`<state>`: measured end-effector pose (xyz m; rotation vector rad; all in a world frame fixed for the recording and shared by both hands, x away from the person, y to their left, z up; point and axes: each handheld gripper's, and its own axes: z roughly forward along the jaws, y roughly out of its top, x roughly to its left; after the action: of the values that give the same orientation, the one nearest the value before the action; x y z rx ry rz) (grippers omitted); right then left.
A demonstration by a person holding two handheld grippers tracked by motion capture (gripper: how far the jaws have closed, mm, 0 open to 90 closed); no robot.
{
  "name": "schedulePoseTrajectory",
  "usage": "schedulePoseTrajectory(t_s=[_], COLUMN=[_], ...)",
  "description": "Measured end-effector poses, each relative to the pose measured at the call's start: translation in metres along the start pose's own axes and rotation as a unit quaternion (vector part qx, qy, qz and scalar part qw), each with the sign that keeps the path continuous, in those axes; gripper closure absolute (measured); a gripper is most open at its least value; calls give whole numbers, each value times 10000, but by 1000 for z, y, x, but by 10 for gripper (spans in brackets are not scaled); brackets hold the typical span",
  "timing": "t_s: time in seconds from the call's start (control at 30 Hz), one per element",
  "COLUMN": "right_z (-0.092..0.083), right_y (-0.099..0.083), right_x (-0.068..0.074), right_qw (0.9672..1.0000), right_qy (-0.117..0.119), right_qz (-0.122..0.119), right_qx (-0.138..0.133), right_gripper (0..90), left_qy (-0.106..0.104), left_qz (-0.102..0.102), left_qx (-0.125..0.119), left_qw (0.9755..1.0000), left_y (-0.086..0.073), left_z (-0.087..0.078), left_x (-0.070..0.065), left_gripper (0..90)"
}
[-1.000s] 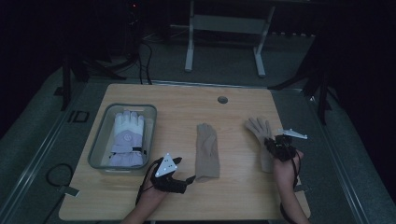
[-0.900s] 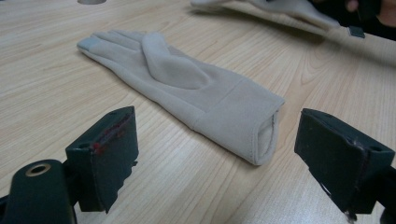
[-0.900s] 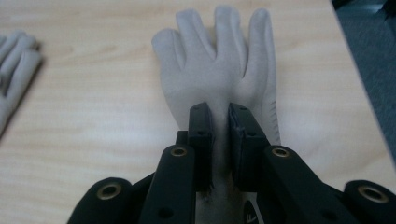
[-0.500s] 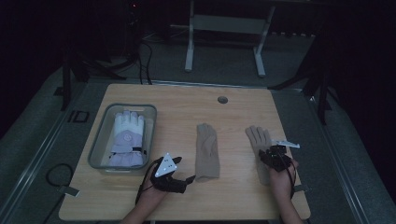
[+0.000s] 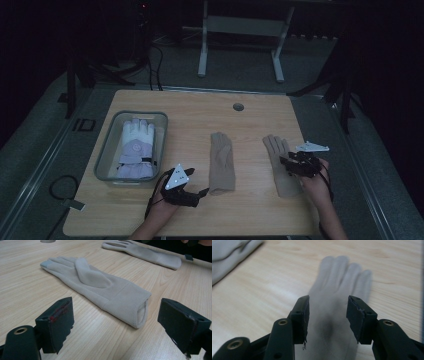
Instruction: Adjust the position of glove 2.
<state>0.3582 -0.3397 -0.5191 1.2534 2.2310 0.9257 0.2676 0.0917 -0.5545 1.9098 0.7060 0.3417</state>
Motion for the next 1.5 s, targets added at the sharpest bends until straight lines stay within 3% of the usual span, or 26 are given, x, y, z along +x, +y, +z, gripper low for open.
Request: schedulePoseTrajectory(t_s=[0.1, 0.27, 0.33, 0.47, 0.63, 0.7, 0.83, 0.97, 1.13, 1.33, 1.5], right_z=[3, 10, 14, 15, 14, 14, 12, 3, -13, -21, -22], right_y=[-6, -17, -21, -25, -27, -27, -26, -18, 2, 28, 43], right_x=[-4, -9, -11, -13, -11, -8, -4, 3, 19, 39, 56], right_qw=[9996, 9988, 9986, 9988, 9991, 9995, 9994, 9979, 9958, 9945, 9935], right_qy=[186, 250, 244, 352, 351, 228, 134, -54, -188, -326, -308], right_qz=[-179, -326, -310, -229, -165, -130, 266, 639, 847, 881, 939], right_qx=[134, 249, 359, 246, 171, 168, 147, -9, -288, -466, -568], right_gripper=[505, 464, 478, 521, 739, 794, 831, 838, 838, 838, 837], left_qy=[-5, 22, 10, 0, 5, 9, 15, 26, 35, 27, 13], left_qz=[2, 13, 15, 12, 14, 11, 13, 14, 11, 22, 11], left_qx=[-3, 13, 17, 15, 16, 17, 17, 11, -14, -19, -40], left_qw=[10000, 10000, 10000, 10000, 10000, 10000, 10000, 10000, 10000, 10000, 10000], left_y=[0, 0, 0, -1, -1, -1, -1, -1, 0, 0, 0], left_z=[0, 1, 1, 1, 0, 1, 1, 0, -1, -1, -1], left_x=[0, 0, 0, 0, 0, 0, 0, 0, 0, 0, 0], left_gripper=[136, 136, 136, 136, 136, 136, 136, 136, 136, 136, 136])
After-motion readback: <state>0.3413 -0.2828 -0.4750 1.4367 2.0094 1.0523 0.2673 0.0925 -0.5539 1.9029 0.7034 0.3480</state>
